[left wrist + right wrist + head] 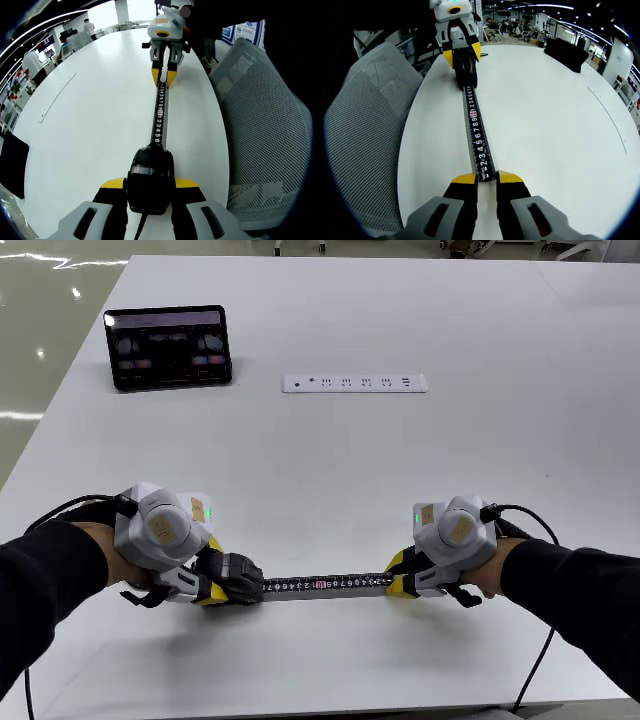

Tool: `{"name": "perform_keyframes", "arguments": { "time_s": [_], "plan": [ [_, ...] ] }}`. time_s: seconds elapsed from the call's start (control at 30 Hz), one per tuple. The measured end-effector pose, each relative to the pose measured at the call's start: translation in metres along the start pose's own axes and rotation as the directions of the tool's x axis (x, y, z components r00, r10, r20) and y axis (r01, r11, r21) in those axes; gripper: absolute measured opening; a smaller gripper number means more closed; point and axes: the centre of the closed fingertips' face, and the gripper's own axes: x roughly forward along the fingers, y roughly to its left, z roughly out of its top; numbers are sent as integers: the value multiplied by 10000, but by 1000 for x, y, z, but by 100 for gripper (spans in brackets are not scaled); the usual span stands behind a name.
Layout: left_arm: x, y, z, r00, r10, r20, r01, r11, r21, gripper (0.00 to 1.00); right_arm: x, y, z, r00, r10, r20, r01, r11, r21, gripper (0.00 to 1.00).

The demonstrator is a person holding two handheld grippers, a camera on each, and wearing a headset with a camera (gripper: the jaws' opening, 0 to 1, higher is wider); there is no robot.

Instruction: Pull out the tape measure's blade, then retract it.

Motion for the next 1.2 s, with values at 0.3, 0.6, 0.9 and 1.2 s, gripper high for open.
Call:
{"name": "perform_keyframes", "arguments": {
  "time_s": [0.3, 0.6, 0.9, 1.2],
  "plan": [
    [0, -1, 0, 10000, 31, 40, -31, 10000, 33, 29, -2, 0, -4, 10000, -12, 1, 12, 9997, 237, 8],
    [-1, 0, 0, 9999, 73, 80, -73, 10000, -4, 29, -6, 0, -9, 10000, -25, -92, 27, 9998, 184, 8],
    [-1, 0, 0, 9999, 93, 89, -93, 9999, -44, 29, -13, -3, -19, 9998, -111, -135, 115, 9996, 254, 8],
    [0, 1, 0, 9999, 87, 92, -87, 9999, -56, 29, -18, -4, -26, 9997, -174, -179, 180, 9993, 343, 8]
  ]
}}
